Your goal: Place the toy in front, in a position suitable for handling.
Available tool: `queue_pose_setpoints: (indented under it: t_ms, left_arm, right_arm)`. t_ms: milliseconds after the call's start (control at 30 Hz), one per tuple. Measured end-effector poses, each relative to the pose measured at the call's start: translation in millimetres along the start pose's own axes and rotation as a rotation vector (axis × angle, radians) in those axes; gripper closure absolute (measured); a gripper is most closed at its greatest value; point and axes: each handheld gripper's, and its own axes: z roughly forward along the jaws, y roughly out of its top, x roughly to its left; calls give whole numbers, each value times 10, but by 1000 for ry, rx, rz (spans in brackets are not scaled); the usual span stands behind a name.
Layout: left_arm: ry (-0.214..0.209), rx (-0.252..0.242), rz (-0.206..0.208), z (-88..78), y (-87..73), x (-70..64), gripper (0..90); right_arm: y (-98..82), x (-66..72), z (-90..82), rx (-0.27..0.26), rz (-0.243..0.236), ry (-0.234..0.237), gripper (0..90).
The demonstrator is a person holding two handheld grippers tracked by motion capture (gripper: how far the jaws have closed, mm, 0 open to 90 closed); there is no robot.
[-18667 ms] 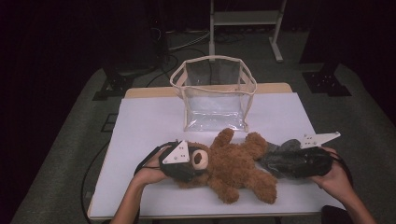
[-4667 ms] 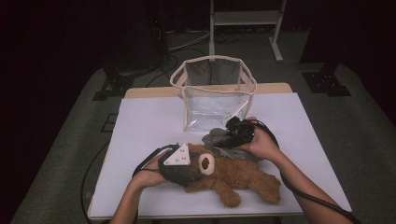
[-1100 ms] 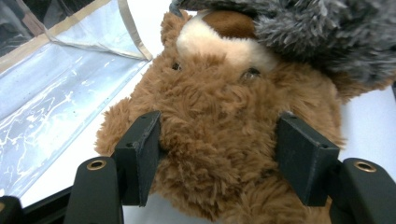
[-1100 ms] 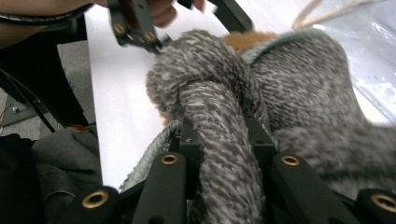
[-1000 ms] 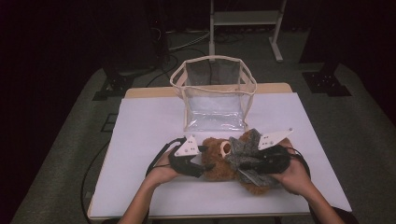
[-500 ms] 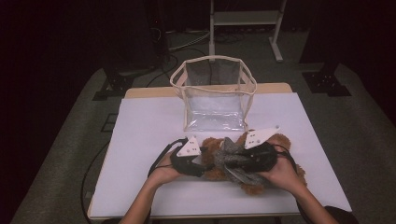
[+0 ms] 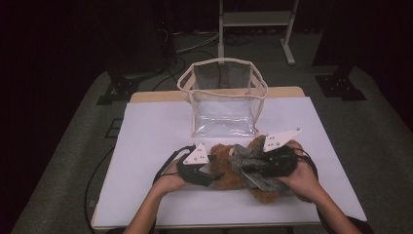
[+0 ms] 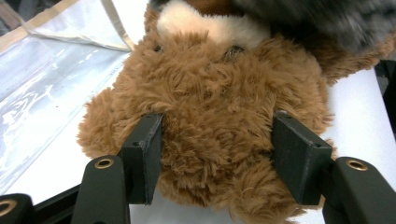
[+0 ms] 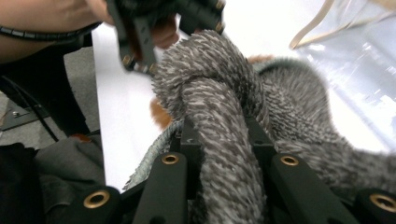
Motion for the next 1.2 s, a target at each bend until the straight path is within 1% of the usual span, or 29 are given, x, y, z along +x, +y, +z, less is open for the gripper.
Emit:
queue_pose_setpoints:
  t_ms: [33,100,133,200,267,333,367,400,433,500,567,600,633,667,700,767,800,833,867,933,967,1000,1033,1067,1200]
  left_arm:
    - [-18,8,11,-1,-6,-18,385]
    - [-44,20,28,-5,-10,-48,377]
    - [-53,29,46,-13,-11,-56,372]
    - [-64,31,59,-27,-8,-72,365]
    - [-45,31,77,-61,5,-65,360]
    - [-31,1,50,-76,8,-50,345]
    - [-31,1,50,-76,8,-50,343]
    - [-31,-19,40,-79,7,-39,343]
    - [-38,-23,42,-62,5,-51,346]
    - [-43,-9,58,-28,10,-77,356]
    - [-44,-7,59,-18,10,-84,356]
    - [-45,2,67,2,14,-104,356]
    - [-47,7,71,-1,16,-107,355]
    - [-49,6,74,-5,14,-112,356]
    - [-52,14,89,-12,14,-112,356]
    - [-62,7,89,-11,14,-124,356]
    - [-70,11,94,-16,16,-127,356]
    - [-70,11,94,-16,16,-127,356]
    - [-87,13,97,-20,16,-134,356]
    - [-111,26,125,-31,11,-150,356]
    - [-123,33,132,-37,4,-154,355]
    - [-123,33,132,-37,4,-154,355]
    - [-129,31,131,-43,-3,-155,355]
    - [-132,32,129,-49,-5,-153,355]
    - [-133,24,128,-60,1,-149,355]
  right_arm:
    - [105,-41,-18,-6,-3,-7,739]
    - [190,-99,-12,-14,1,-1,739]
    - [236,-135,0,-16,6,-3,740]
    - [302,-207,43,-11,15,-2,739]
    - [309,-259,113,8,30,3,739]
    - [258,-278,185,29,44,21,738]
    - [258,-278,185,29,44,21,738]
    - [235,-280,190,24,59,40,738]
    - [186,-277,155,7,79,68,738]
    - [182,-277,134,10,90,75,737]
    - [195,-284,136,15,90,76,738]
    - [206,-289,140,18,89,76,737]
    - [289,-330,190,37,97,90,736]
    - [317,-347,217,43,99,98,736]
    - [353,-372,261,54,104,107,736]
    - [422,-433,367,74,114,121,736]
    - [454,-460,425,91,124,126,736]
    - [485,-481,491,107,131,126,736]
    - [517,-507,579,131,133,127,736]
    - [545,-524,711,155,138,132,736]
    - [554,-529,782,167,143,135,736]
    - [554,-529,782,167,143,135,736]
    - [564,-533,857,180,148,132,736]
    - [562,-545,890,179,153,133,736]
    - [531,-572,839,175,158,129,737]
